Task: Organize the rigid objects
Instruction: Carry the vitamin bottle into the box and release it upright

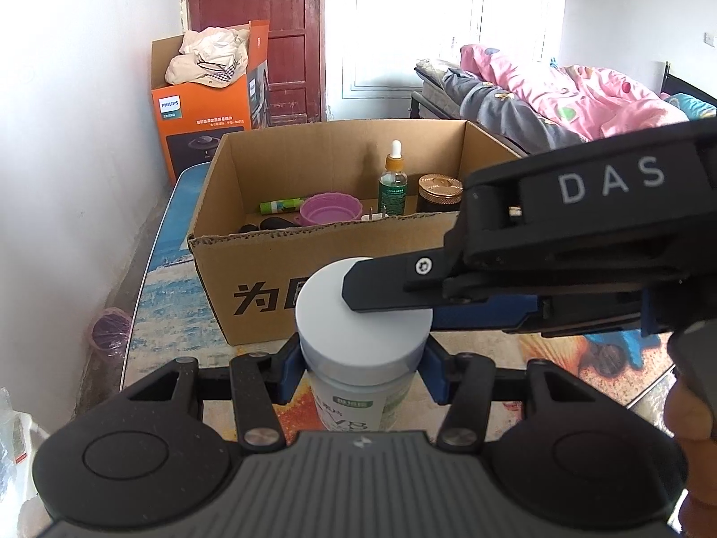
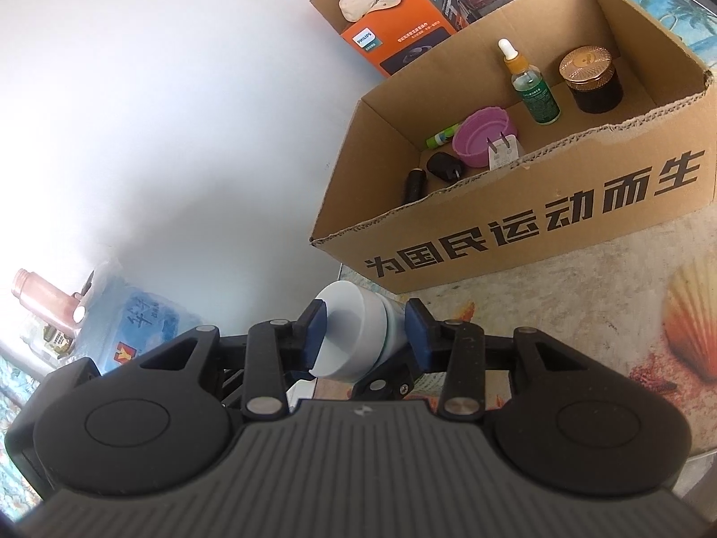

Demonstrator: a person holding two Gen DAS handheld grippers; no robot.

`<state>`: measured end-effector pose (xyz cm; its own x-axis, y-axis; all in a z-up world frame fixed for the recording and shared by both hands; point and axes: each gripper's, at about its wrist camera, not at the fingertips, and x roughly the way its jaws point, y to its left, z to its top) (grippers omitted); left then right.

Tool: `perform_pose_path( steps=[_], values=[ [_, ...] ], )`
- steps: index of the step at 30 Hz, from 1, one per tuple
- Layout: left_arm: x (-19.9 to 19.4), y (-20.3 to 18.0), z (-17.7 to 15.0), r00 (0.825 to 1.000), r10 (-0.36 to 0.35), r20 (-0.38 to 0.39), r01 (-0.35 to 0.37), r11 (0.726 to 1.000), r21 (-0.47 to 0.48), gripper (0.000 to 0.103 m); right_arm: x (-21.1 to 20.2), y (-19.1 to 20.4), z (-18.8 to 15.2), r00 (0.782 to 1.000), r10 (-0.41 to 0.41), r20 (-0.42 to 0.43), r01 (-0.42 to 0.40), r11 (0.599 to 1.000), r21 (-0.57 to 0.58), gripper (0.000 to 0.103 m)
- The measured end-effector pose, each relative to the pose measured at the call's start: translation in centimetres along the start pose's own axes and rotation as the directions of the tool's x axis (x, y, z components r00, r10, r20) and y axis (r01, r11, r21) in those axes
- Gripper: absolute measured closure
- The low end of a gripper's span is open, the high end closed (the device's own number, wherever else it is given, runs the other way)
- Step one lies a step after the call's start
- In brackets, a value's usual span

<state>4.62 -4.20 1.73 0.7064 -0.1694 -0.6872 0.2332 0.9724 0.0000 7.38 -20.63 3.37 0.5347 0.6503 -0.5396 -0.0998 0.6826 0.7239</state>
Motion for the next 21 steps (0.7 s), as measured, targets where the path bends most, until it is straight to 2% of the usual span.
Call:
perform_pose_path(
  steps=[6,11,17,21],
  values=[
    [-1.3,-0.8,-0.4,1.000,0.014,0.004,-0.014,1.000,0.022,0.049,-1.2,-0.1,-1.1,0.999,0.026,0.024,-0.026,1.000,0.000,0.062],
    [-3.7,-1.4,0.8,0.998,0.024,0.058,-0.027,0.998,0.051,0.049,-3.3,1.3,-0.7,0.995,0.071,0.072,-0.069,0.997,-0.041,0.061],
    [-6.2,-2.2,5.3,0.987,0.002,0.162,-0.018,0.995,0.099,0.049,-6.7,4.1,2.7,0.981,0.103,0.164,-0.079,0.986,-0.146,0.060],
    [-5.8,-2.7,9.5,0.982,-0.055,0.179,0.035,0.993,0.116,0.049,-8.4,4.7,6.4,0.971,0.095,0.217,-0.053,0.980,-0.191,0.059]
  ],
)
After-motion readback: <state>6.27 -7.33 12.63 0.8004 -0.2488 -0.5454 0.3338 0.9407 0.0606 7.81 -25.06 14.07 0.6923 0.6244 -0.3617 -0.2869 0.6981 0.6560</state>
